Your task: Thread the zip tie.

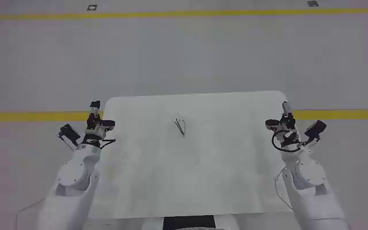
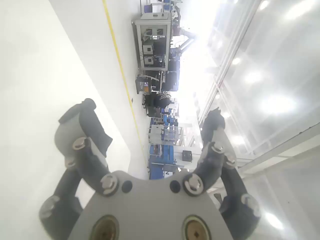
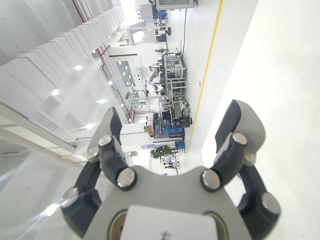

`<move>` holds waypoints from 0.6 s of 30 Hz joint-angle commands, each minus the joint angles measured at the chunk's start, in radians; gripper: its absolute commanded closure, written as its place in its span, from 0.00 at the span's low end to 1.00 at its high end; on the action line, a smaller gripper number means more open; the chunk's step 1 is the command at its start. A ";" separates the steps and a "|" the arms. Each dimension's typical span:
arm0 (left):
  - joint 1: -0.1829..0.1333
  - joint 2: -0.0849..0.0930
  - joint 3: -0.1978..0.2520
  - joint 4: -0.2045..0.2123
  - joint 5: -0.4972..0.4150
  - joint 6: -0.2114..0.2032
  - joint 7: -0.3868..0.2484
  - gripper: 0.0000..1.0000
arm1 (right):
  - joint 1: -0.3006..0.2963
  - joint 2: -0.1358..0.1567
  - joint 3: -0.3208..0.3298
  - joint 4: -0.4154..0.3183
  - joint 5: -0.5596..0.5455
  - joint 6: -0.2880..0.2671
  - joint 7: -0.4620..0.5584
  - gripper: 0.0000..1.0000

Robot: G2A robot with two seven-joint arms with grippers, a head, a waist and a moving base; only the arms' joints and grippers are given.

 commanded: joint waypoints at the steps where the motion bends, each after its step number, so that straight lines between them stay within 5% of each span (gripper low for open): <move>1: 0.000 0.000 0.000 0.000 0.000 0.000 0.000 0.00 | 0.000 0.000 0.000 0.000 0.000 0.000 0.000 0.00; 2: 0.000 0.000 0.000 0.000 0.000 0.000 0.000 0.00 | 0.000 0.000 0.000 0.000 0.000 0.000 0.000 0.22; 3: 0.000 0.000 0.000 0.000 0.000 0.000 0.000 0.00 | 0.000 0.000 0.000 0.000 0.000 0.000 0.000 0.22; 4: 0.000 0.000 0.000 0.000 0.000 0.000 0.000 0.22 | 0.000 0.000 0.000 0.000 0.000 0.000 0.000 0.00; 5: 0.000 0.000 0.000 0.000 0.000 0.000 0.000 0.00 | 0.000 0.000 0.000 0.000 0.000 0.000 0.000 0.00; 6: 0.000 0.000 0.000 0.000 0.000 0.000 0.000 0.00 | 0.000 0.000 0.000 0.000 0.000 0.000 0.000 0.22; 7: 0.000 0.000 0.000 0.000 0.000 0.000 0.000 0.22 | 0.000 0.000 0.000 0.000 0.000 0.000 0.000 0.00; 8: 0.000 0.000 0.000 0.000 0.000 0.000 0.000 0.00 | 0.003 0.000 -0.004 -0.007 -0.009 -0.001 0.006 0.00; 18: 0.000 0.000 0.000 0.000 0.000 0.000 0.000 0.00 | 0.116 -0.006 -0.196 -0.087 -0.273 0.080 0.135 0.00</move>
